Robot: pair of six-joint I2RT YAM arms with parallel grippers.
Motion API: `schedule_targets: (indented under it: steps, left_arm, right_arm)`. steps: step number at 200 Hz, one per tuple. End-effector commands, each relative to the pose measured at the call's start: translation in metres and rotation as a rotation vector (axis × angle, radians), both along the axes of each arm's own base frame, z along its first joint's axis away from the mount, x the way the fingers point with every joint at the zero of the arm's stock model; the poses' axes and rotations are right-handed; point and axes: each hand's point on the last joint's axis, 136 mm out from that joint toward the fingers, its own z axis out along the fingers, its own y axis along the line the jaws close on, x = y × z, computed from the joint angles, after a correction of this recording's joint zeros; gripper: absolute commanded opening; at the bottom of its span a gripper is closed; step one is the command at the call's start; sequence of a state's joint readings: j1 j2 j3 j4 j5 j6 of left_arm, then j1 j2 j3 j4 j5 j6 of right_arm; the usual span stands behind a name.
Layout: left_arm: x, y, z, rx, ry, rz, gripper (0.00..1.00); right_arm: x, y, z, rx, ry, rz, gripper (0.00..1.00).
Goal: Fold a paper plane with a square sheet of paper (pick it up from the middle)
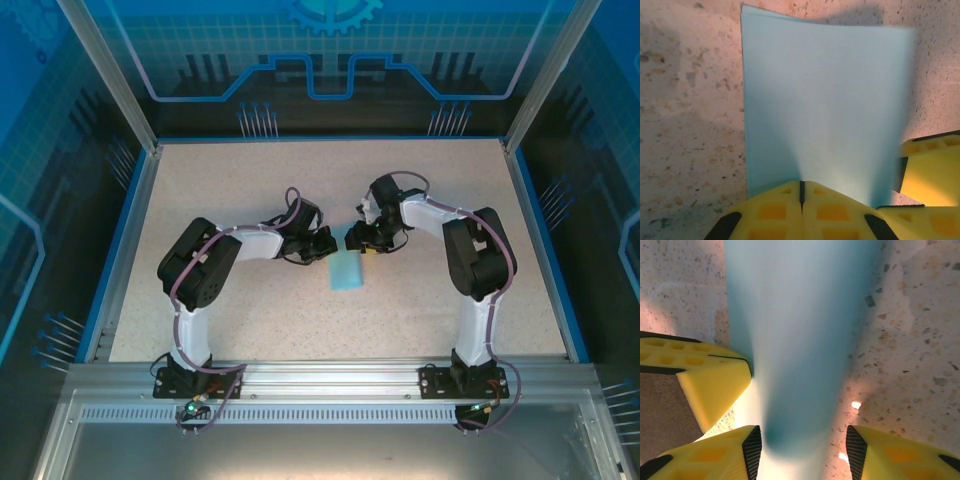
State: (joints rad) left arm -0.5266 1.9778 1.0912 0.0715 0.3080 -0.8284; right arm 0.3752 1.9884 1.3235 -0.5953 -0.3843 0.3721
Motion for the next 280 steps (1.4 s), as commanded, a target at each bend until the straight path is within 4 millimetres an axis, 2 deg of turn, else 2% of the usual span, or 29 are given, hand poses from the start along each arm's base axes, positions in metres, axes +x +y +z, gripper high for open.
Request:
schedule_targets:
  steps: [1, 21, 71, 109, 159, 220, 280]
  left_arm:
    - [-0.003, -0.005, -0.004, 0.014, 0.006, -0.036, 0.01]
    - [-0.002, -0.005, -0.004, 0.014, 0.005, -0.037, 0.01]
    - [0.0, -0.006, -0.002, 0.012, 0.001, -0.037, 0.01]
    - [0.002, -0.008, 0.004, 0.01, -0.005, -0.038, 0.02]
    - [0.009, -0.01, 0.02, 0.001, -0.037, -0.033, 0.05]
    - [0.013, 0.009, 0.04, 0.05, -0.115, 0.044, 0.11]
    - [0.014, 0.019, 0.04, 0.073, -0.128, 0.095, 0.13]
  right_arm:
    - [-0.003, -0.001, -0.004, -0.048, 0.005, 0.025, 0.51]
    - [-0.003, -0.002, -0.004, -0.061, 0.0, 0.031, 0.52]
    - [-0.009, 0.014, -0.004, -0.01, 0.018, 0.075, 0.51]
    - [-0.009, 0.01, -0.012, -0.034, 0.028, 0.056, 0.46]
    - [-0.009, 0.005, -0.021, -0.059, 0.044, 0.023, 0.42]
    - [-0.013, -0.003, -0.034, -0.131, 0.054, 0.029, 0.44]
    - [-0.016, -0.005, -0.044, -0.196, 0.055, 0.062, 0.46]
